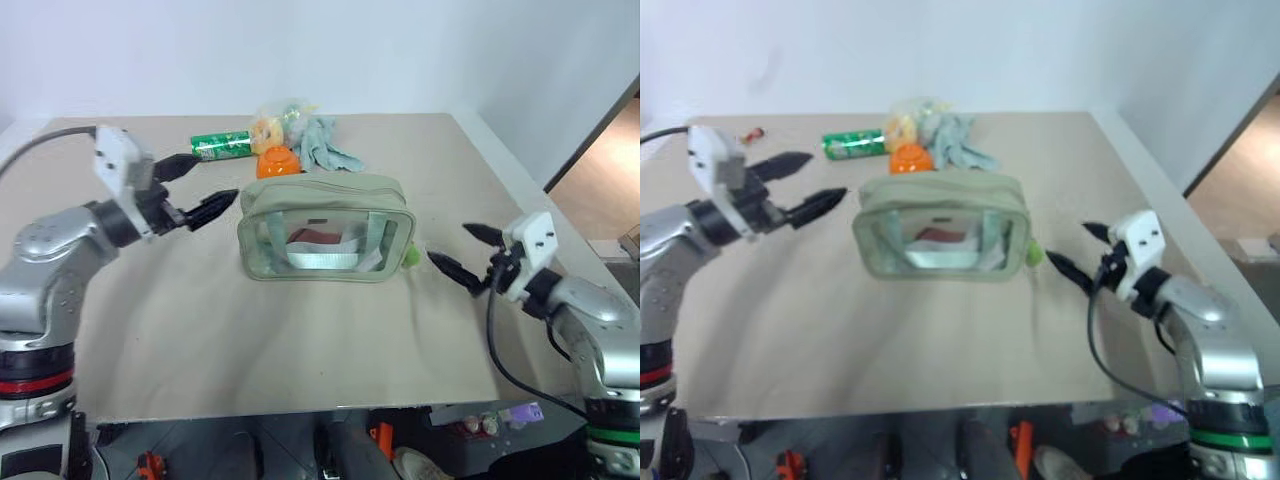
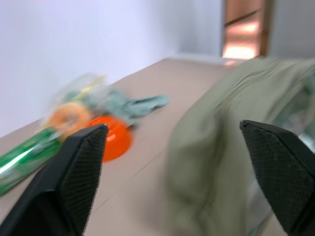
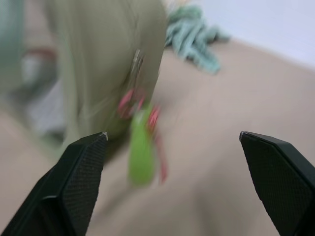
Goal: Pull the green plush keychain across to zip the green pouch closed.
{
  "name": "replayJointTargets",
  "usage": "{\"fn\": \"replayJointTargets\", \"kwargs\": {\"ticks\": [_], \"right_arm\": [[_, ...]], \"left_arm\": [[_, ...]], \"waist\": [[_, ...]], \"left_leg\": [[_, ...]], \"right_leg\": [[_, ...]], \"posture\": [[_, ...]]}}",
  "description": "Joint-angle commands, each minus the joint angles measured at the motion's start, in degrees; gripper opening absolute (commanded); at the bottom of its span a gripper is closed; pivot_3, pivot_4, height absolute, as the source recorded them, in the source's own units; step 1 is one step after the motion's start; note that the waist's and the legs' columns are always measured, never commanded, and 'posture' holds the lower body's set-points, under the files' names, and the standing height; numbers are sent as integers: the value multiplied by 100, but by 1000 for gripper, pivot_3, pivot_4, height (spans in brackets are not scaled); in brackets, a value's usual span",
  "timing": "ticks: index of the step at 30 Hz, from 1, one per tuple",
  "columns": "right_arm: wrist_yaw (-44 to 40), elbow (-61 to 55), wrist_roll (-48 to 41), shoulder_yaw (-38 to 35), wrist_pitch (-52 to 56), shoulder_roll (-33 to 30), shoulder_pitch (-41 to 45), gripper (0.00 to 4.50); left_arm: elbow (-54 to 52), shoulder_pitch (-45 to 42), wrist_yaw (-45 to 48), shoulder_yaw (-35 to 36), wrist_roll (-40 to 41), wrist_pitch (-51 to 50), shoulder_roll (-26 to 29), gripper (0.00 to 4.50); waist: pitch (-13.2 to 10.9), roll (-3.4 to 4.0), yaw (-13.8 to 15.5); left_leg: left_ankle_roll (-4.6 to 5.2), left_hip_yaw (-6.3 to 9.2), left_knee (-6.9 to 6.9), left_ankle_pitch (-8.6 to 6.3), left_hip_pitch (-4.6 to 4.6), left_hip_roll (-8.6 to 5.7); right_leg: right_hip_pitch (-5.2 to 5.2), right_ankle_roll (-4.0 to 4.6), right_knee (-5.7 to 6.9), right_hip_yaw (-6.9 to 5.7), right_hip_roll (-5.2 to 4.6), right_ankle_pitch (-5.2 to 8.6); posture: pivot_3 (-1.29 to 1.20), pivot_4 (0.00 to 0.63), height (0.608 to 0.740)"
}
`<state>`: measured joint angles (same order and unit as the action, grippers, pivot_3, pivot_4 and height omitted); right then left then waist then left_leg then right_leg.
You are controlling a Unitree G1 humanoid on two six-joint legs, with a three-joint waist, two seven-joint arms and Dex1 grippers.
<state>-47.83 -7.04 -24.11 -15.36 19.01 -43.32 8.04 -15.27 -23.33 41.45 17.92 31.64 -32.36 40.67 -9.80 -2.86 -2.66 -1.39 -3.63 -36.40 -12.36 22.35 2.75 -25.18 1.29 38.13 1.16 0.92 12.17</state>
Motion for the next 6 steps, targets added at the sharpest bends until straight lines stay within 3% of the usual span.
{"fn": "replayJointTargets", "kwargs": {"ticks": [1,6], "right_arm": [[-392,-589,-200,-217,-156,-131,-515,4500],[-326,-964,48,91,-632,190,-990,4500]], "left_arm": [[-297,893,-343,260,-395,52,103,4439],[-919,2233,-481,35,-617,479,-298,4439]], "waist": [[0,0,-3],[-1,-5,23]], "left_leg": [[0,-1,2,0,-3,3],[0,6,-11,1,5,8]], "right_leg": [[1,2,0,-1,1,1],[0,-4,1,-12,-5,-3]], "posture": [[0,150,740],[0,150,740]]}}
